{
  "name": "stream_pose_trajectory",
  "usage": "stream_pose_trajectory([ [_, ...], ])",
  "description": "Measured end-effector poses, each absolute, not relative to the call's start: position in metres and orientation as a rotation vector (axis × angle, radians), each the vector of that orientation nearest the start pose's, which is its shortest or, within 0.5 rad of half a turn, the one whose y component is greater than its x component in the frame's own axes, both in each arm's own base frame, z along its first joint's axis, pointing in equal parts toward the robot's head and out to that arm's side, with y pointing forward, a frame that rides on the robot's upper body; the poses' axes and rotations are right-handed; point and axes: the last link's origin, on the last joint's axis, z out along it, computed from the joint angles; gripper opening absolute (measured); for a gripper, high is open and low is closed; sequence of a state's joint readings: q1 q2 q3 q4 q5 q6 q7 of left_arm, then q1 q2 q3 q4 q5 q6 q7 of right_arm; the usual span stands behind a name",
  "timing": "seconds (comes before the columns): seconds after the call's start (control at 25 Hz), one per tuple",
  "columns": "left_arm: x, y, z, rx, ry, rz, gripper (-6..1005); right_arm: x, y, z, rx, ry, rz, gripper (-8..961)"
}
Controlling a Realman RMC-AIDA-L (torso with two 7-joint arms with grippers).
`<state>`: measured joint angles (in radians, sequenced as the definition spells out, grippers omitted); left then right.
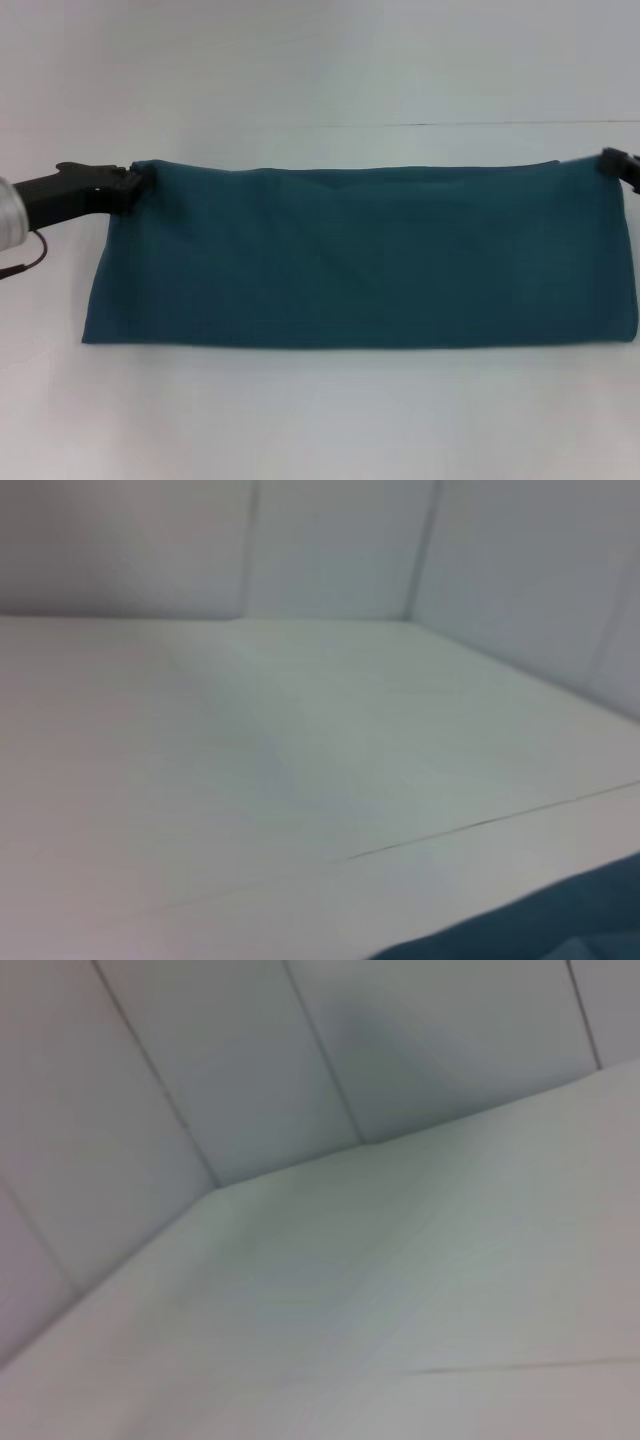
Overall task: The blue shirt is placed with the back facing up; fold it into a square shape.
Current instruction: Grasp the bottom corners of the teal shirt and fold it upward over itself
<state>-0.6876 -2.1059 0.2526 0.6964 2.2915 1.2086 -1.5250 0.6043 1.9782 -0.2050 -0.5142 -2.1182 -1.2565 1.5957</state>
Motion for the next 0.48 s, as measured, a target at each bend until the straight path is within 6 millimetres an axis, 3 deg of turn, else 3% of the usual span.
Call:
stream_pose_trajectory([
  [0.12, -0.292, 0.416, 0.025, -2.168, -0.89, -0.425, 0, 0.314, 0.411, 0.062, -2.037, 1.08, 0.672, 6],
  [0.48, -0.287, 0.436, 0.009, -2.077, -0.852, -0.3, 1, 0.287, 0.449, 0.044, -2.016, 0.999, 0.52, 7],
])
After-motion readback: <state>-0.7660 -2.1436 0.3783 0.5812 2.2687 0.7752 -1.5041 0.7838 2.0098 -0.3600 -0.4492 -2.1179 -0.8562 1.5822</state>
